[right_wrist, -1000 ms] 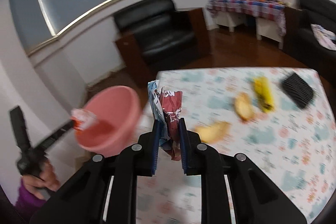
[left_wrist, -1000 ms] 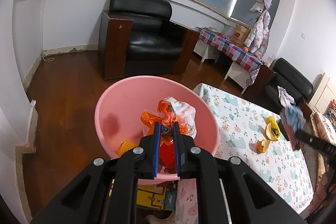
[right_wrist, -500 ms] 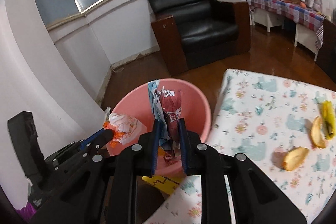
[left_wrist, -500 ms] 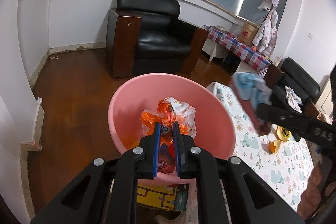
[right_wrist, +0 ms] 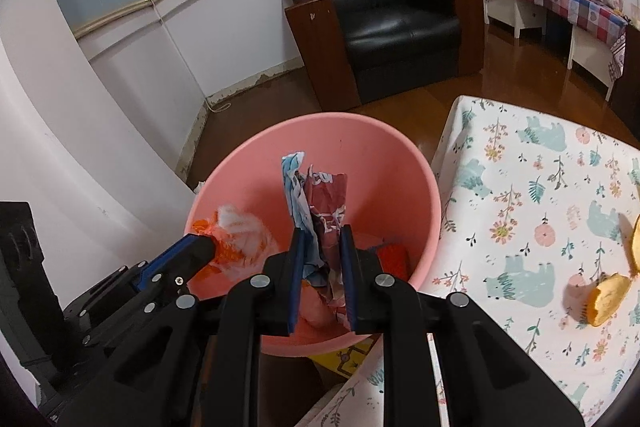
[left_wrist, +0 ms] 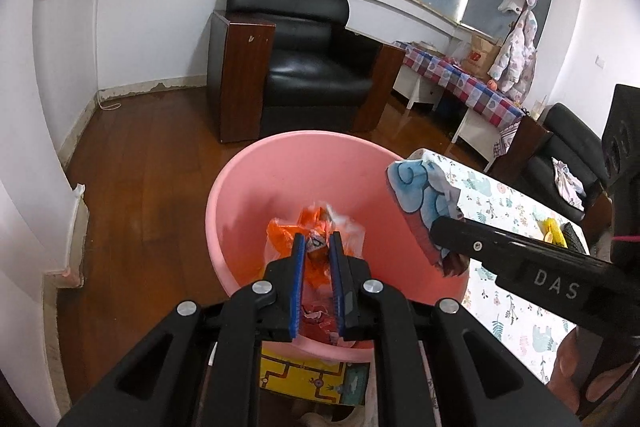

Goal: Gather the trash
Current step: 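Carry the wrapper over the pink bin and open both tools to drop both items, then move both tools back over the table toward the bread crusts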

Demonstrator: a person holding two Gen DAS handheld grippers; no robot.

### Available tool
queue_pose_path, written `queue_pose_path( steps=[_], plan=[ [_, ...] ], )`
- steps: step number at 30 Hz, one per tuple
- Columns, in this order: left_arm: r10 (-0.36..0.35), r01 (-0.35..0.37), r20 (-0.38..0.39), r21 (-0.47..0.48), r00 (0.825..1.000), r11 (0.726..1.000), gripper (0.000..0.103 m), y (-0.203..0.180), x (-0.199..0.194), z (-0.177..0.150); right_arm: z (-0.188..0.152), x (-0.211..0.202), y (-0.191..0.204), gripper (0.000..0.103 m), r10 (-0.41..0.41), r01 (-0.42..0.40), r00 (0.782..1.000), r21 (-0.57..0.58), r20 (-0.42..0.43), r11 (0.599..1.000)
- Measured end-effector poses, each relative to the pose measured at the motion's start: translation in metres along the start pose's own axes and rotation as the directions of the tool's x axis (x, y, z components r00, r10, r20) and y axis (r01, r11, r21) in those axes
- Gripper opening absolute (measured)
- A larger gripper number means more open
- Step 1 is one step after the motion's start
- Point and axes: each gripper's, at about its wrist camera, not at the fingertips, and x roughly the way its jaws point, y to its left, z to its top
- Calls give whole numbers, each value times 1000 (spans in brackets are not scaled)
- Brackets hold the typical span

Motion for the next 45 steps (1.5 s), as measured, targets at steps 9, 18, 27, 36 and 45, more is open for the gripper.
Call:
queue_pose_path(
  steps=[9, 18, 27, 36, 45],
  plan=[
    [12, -12, -7, -6, 1000, 1000, 26, 2, 4, -2, 1, 7, -2, 18, -4, 4, 1000, 5, -1, 1000],
    [21, -21, -7, -9, 1000, 1000, 34, 2, 4, -6, 2, 7, -9, 35, 39, -38, 999, 47, -8, 998],
    [18, -18, 0, -6, 1000, 1000, 35, 2, -1, -7, -2, -8, -13, 38, 31, -32, 999, 36, 24, 999],
    [2, -2, 15, 3, 1000, 1000, 35, -5, -17, -8, -16, -43, -28, 38, -31, 30, 997, 20, 71, 999],
    [-37, 34, 45, 53, 998, 998, 36, -30, -38, -8, -35, -73, -49, 38, -90, 86, 991, 45, 101, 995]
  ],
)
